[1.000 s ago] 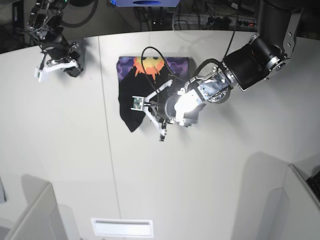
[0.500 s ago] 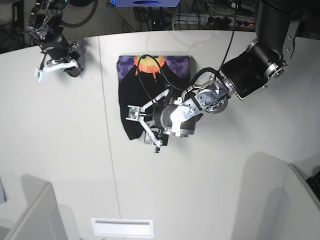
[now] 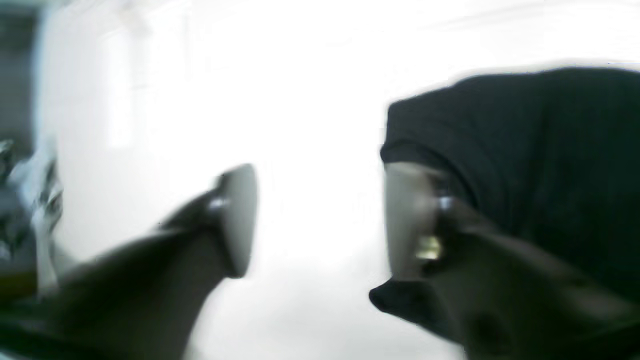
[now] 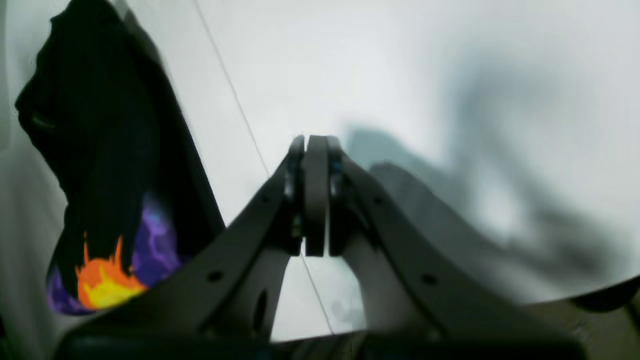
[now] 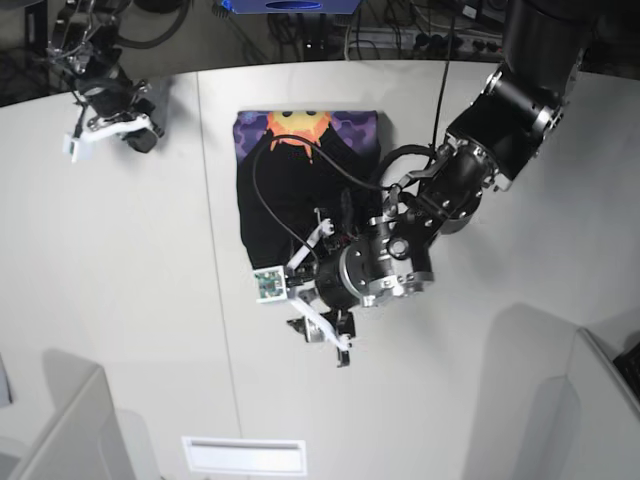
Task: Fold the T-shirt properly
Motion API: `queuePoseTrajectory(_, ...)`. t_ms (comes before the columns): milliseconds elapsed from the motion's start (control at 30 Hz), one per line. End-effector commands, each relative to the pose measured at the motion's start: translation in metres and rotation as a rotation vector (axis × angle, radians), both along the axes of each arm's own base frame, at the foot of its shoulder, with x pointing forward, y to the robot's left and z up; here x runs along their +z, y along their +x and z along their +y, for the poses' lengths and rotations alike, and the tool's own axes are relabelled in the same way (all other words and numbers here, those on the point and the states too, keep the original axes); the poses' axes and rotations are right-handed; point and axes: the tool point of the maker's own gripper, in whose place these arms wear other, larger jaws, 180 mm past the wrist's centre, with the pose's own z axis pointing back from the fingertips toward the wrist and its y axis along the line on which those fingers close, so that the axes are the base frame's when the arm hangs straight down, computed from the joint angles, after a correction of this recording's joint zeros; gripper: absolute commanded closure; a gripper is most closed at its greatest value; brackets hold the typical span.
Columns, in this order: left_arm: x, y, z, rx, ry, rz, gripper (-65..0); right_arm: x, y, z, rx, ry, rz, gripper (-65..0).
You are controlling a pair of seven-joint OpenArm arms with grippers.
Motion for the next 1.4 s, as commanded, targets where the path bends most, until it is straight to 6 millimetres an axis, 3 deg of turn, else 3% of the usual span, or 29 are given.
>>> queuePoseTrajectory(0,0.016,0.000,0.002,0.008,-0.049,-0.031,-11.7,0.017,0.007,-0.003,0.015,-0.025,-0.057,0.0)
queuePoseTrajectory(33,0.019,-0.002,0.009,0.027,-0.064,-0.036,-2.3,0.023,0.007,-0.004,0.025,-0.040,-0.068,0.0)
queuePoseTrajectory(67,0.020,-0.006,0.015,0.044,-0.080,-0.036,0.0,0.027,0.007,-0.005,0.035,-0.053,-0.075,0.0)
queuePoseTrajectory(233,0.004,-0.017,0.058,0.168,-0.099,0.009,0.0,0.027,-0.006,-0.009,0.060,-0.081,-0.045,0.0)
queuePoseTrajectory(367,-0.017,-0.038,0.072,0.172,-0.161,0.060,0.0,0.023,-0.020,-0.009,0.074,-0.094,-0.040,0.0)
queuePoseTrajectory(600,-0.066,-0.127,0.075,0.053,-0.266,0.192,0.0,0.021,-0.051,0.000,0.155,-0.106,-0.057,0.0)
queuePoseTrajectory(767,-0.083,-0.188,0.065,0.013,-0.352,0.295,0.0,0.018,-0.070,0.006,0.196,-0.096,-0.032,0.0)
queuePoseTrajectory(967,-0.094,-0.231,0.059,0.017,-0.403,0.405,0.0,0.006,-0.109,0.010,0.206,-0.077,0.074,0.0)
queuePoseTrajectory(1133,-0.108,-0.269,0.073,0.012,-0.351,0.504,0.0,-0.002,-0.142,0.013,0.197,-0.055,0.164,0.0)
queuePoseTrajectory(1367,-0.123,-0.331,0.086,0.017,-0.301,0.668,0.0,-0.016,-0.175,0.037,0.267,0.026,0.320,0.0)
